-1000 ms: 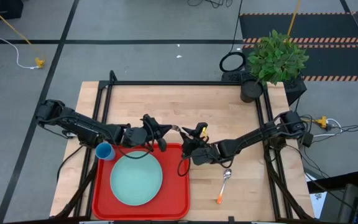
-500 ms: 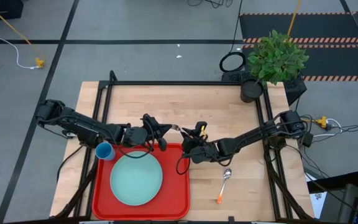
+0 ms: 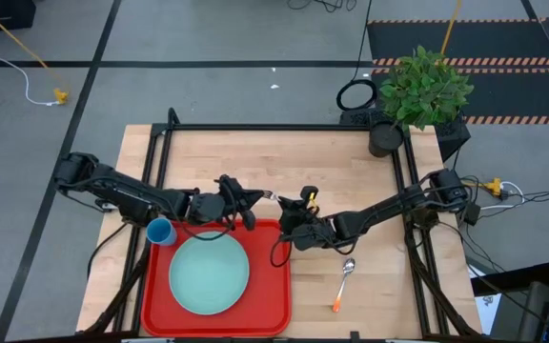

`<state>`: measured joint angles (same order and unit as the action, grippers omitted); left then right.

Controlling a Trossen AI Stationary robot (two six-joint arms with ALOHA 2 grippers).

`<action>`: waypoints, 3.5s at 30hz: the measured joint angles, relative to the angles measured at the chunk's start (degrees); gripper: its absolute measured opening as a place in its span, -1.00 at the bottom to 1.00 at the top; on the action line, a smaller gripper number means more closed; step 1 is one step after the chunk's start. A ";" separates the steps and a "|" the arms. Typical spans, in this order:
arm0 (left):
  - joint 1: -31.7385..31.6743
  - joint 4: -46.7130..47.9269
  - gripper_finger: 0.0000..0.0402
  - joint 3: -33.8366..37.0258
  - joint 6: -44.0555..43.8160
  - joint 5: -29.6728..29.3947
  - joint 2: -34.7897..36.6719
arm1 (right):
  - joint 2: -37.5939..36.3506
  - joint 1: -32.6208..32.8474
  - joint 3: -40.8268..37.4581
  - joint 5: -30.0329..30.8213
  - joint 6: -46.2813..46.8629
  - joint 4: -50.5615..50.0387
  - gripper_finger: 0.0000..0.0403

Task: Pick and place plate/cup/fork/spoon on tray
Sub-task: Put the orange fork on the tray

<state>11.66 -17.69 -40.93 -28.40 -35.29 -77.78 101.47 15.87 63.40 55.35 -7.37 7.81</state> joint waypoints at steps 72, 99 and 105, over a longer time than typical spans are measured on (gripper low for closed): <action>25.40 6.70 -0.19 0.00 14.45 3.93 22.12 | 25.03 18.92 23.54 5.82 60.85 16.28 -0.98; 25.81 9.20 -0.19 0.00 11.41 3.72 22.10 | 25.03 15.79 21.16 2.85 76.79 0.95 -0.98; 25.77 9.18 -0.19 0.00 11.65 3.72 22.10 | 25.03 15.39 19.37 0.00 79.22 0.90 -0.98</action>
<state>37.43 -8.51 -40.93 -16.75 -31.57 -55.68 126.50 31.26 82.76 55.35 71.85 8.71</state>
